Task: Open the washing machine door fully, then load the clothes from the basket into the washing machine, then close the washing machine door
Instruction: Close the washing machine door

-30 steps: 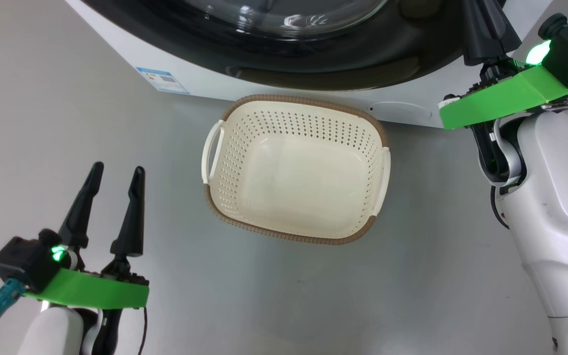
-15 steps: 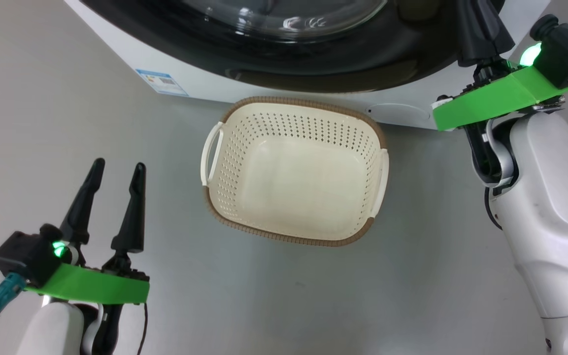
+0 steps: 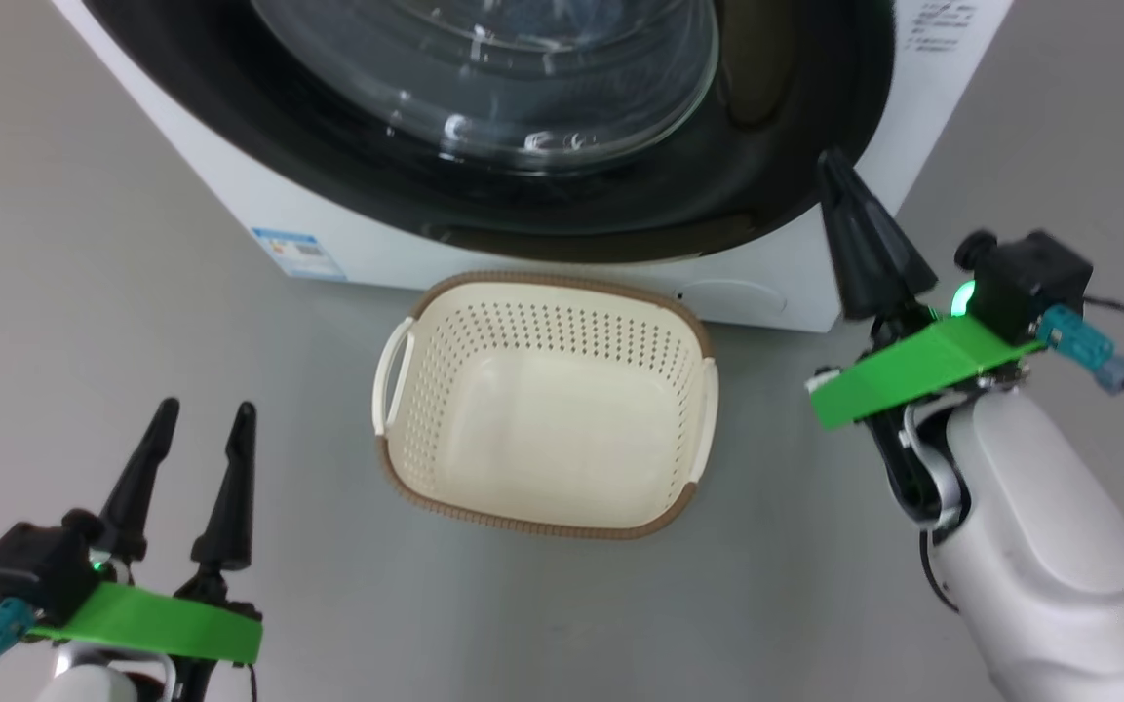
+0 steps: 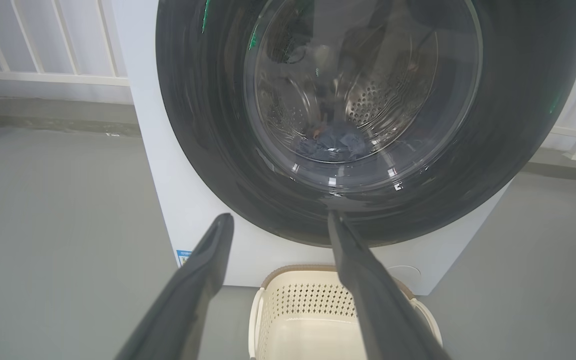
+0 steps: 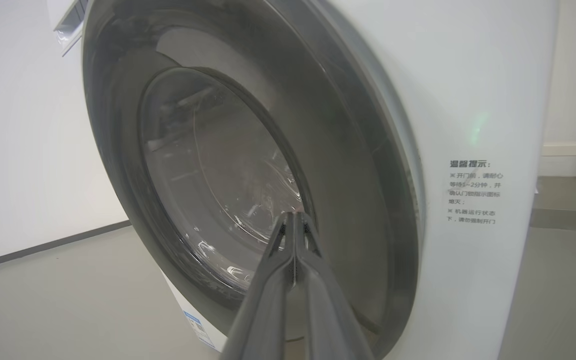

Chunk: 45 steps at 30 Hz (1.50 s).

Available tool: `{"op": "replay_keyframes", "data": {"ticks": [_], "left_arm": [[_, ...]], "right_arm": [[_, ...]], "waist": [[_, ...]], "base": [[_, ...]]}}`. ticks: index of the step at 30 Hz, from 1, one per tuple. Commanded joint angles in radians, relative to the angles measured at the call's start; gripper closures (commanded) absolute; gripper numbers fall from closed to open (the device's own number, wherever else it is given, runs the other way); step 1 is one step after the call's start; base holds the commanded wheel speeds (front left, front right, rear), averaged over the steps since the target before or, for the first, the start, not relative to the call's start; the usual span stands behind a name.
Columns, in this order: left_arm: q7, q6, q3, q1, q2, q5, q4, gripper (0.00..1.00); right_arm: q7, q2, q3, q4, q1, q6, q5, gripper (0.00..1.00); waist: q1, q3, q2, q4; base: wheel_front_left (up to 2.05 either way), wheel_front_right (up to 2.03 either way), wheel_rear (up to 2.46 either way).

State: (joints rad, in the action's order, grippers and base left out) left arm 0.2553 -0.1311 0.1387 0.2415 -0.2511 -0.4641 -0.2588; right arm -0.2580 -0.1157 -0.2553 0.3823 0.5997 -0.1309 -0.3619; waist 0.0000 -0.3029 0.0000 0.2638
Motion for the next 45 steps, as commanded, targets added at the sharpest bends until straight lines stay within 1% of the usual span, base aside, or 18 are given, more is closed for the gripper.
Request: {"op": "replay_keyframes", "data": {"ticks": [1, 13, 17, 32, 45], "left_arm": [[0.006, 0.000, -0.044, -0.005, -0.042, 0.000, 0.014, 0.00], [0.006, 0.000, -0.088, -0.086, -0.065, 0.015, 0.002, 0.00], [0.006, 0.000, -0.104, -0.117, -0.074, 0.017, 0.000, 0.00], [0.006, 0.000, -0.142, -0.173, -0.082, 0.021, -0.003, 0.00], [0.006, 0.000, -0.173, -0.223, -0.079, 0.027, 0.000, 0.00]], "right_arm": [[-0.004, 0.019, -0.013, -0.031, -0.028, 0.000, -0.006, 0.00], [-0.004, 0.013, 0.028, -0.066, -0.203, 0.000, -0.025, 0.00], [-0.004, 0.010, 0.051, -0.081, -0.264, 0.000, -0.025, 0.00], [-0.004, -0.005, 0.102, -0.101, -0.389, 0.000, -0.027, 0.00], [-0.004, -0.017, 0.132, -0.109, -0.453, 0.000, -0.029, 0.00]], "waist": [[0.0000, 0.055, 0.0000, -0.041], [0.0000, 0.167, 0.0000, -0.123], [0.0000, 0.196, 0.0000, -0.159], [0.0000, 0.246, 0.0000, -0.252], [0.0000, 0.273, 0.0000, -0.297]], "base": [[0.00, 0.00, 0.00], [0.00, 0.00, 0.00], [0.00, 0.00, 0.00], [0.00, 0.00, 0.00], [0.00, 0.00, 0.00]]}}
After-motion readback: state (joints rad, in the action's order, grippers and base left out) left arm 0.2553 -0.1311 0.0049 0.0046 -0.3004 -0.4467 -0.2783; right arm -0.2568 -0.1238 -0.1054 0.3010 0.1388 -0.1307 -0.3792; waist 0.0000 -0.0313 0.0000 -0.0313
